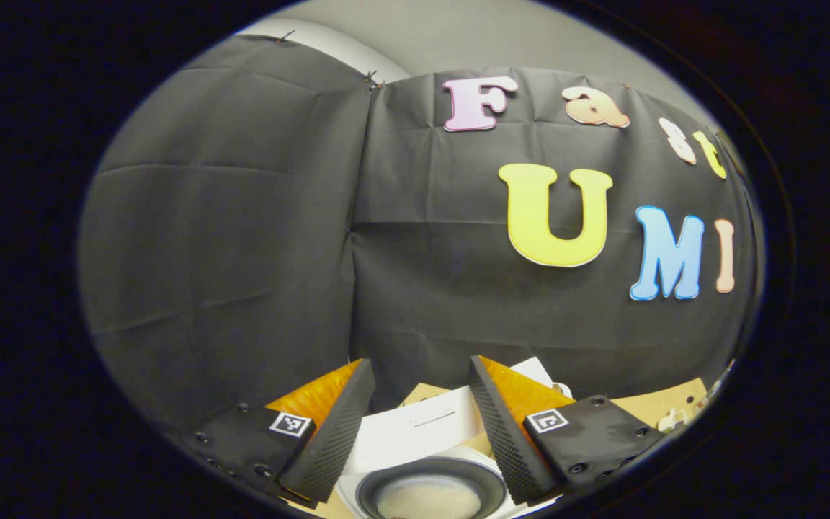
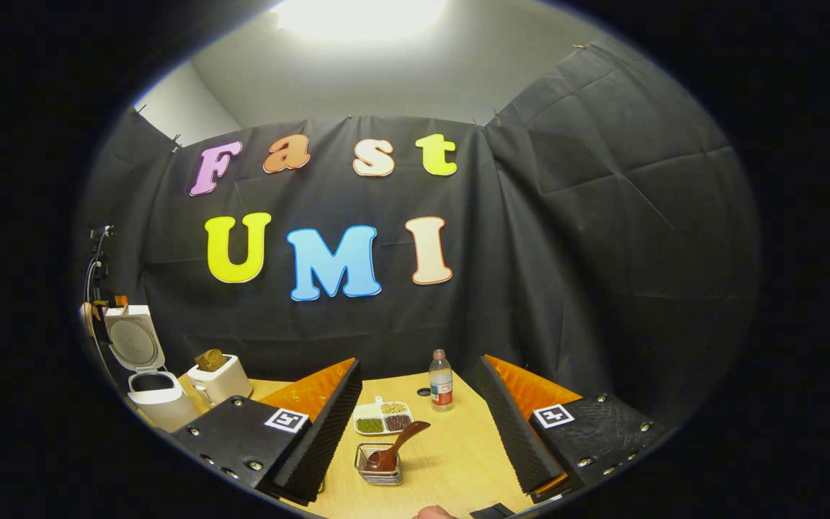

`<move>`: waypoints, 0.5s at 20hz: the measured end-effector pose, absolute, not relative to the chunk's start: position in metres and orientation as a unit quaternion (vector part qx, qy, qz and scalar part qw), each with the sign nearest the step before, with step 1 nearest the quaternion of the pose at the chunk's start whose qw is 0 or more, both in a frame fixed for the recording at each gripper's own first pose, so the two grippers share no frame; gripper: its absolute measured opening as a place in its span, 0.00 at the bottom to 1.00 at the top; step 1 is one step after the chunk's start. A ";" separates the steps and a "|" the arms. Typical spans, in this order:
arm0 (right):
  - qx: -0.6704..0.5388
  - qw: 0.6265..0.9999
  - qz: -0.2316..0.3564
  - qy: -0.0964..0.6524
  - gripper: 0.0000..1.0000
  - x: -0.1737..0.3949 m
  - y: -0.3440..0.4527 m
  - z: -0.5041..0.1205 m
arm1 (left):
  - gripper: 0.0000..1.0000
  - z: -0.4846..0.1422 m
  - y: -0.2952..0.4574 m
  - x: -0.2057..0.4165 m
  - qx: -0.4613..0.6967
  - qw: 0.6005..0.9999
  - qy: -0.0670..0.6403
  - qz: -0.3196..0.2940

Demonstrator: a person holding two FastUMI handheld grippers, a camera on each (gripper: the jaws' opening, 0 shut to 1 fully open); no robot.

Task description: Close the left gripper, press the button to open the rice cooker; take a wooden spoon from the chopstick holder with the right hand, scoop a spoonful of rice and pour it into the rice cooker, then put the wooden spoon back into the chopstick holder.

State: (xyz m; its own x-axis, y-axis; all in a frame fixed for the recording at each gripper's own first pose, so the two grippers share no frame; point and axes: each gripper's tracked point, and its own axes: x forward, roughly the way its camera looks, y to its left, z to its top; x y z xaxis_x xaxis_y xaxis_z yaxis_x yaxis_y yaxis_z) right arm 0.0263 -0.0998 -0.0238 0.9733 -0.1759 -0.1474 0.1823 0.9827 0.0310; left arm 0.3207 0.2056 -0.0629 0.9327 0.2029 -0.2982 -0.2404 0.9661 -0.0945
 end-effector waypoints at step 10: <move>0.037 0.994 -0.070 0.082 0.98 0.029 -0.127 -0.031 | 0.99 -0.110 0.134 0.250 -0.036 0.978 0.180 0.095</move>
